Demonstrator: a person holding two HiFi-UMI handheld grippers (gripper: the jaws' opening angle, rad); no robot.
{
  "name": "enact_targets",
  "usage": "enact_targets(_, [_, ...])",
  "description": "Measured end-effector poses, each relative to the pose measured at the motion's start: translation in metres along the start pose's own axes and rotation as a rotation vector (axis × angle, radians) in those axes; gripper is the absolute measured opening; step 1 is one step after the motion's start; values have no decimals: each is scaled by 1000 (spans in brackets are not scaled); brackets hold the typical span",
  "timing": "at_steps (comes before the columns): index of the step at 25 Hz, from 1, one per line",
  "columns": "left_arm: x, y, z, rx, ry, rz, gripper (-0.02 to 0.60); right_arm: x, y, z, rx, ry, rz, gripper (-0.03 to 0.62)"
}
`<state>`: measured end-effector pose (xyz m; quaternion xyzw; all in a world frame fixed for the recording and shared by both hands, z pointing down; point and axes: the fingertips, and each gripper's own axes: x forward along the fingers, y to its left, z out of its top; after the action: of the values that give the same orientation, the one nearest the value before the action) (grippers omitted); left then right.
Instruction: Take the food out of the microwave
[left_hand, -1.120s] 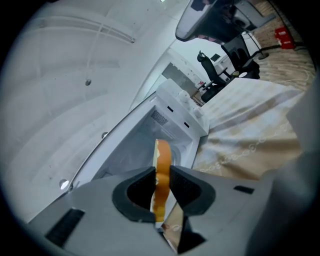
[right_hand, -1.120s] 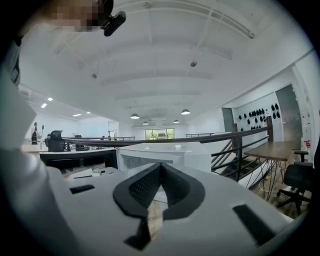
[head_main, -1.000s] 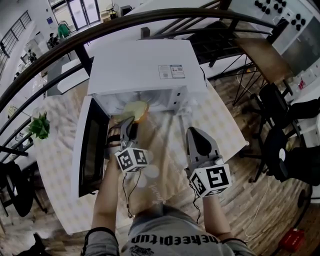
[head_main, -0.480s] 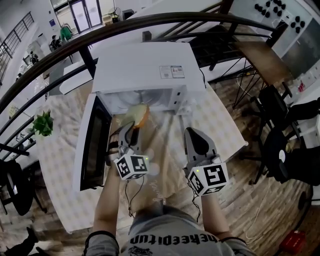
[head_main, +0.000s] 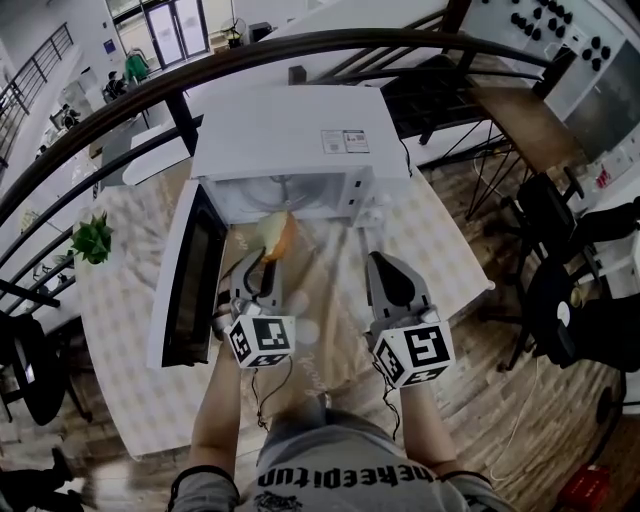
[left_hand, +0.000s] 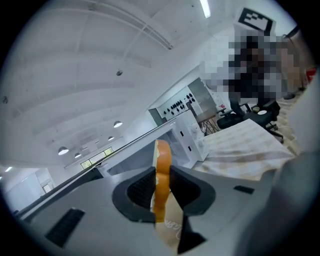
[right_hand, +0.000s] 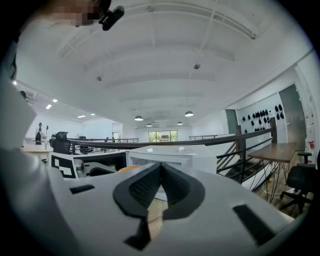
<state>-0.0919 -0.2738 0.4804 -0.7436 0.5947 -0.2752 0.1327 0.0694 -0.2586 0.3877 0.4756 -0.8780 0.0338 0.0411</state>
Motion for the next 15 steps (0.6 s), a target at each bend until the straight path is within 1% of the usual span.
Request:
enact_targets(9, [-25, 6, 12, -78, -24, 31, 80, -9, 5, 6, 2, -15, 12, 5])
enact_targets(15, [-46, 10, 29, -131, -52, 33, 80, -17, 9, 12, -5, -25, 22, 5])
